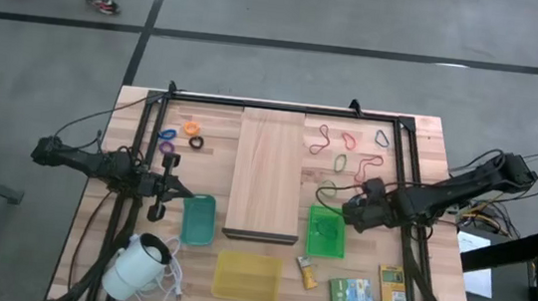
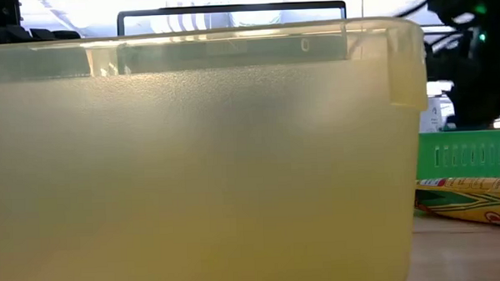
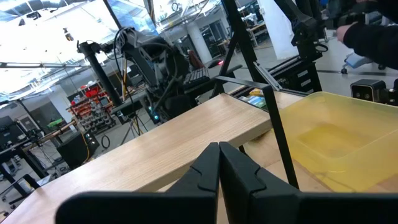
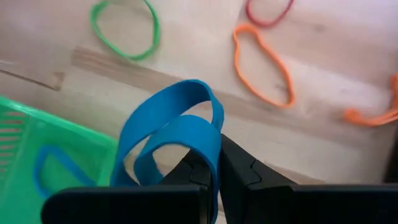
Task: Pick & Place Office Desk Supplies
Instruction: Put the thick blue rubber band into the green bin
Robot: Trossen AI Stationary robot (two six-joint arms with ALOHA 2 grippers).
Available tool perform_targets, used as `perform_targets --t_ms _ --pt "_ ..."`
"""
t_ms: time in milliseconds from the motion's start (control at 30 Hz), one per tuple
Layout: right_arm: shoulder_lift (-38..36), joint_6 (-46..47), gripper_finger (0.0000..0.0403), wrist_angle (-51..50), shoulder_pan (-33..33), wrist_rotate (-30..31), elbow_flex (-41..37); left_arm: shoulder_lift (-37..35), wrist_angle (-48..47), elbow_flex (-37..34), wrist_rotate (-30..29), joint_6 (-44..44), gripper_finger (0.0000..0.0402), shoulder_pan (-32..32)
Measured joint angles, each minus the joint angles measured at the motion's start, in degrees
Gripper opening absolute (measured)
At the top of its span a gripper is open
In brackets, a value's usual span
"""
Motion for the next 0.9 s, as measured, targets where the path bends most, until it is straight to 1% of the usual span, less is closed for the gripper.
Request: perform_targets --t_ms 167,433,567,767,900 --pt "0.00 -5.31 0.0009 -3.73 0.00 2.74 5.76 0.00 -0.01 0.00 0.00 0.00 0.0012 0.00" --pt "0.24 -17.57 0.0009 -2.49 0.02 4.96 11.33 0.00 -0.01 -0.01 0.00 0.00 0.0012 -0.02" --pt "0.24 -25.94 0.0009 2.93 0.08 5.01 11.60 0.00 -0.02 -0.02 0.00 0.00 0.0012 -0.04" --pt "0.24 -39.22 0.0009 13.61 0.15 4.72 9.70 0.00 0.00 -0.01 0.00 0.02 0.0012 -0.07" --pt "0.24 -44.39 0.0009 18.62 0.15 1.57 8.59 0.00 -0.01 -0.01 0.00 0.01 0.0012 -0.07"
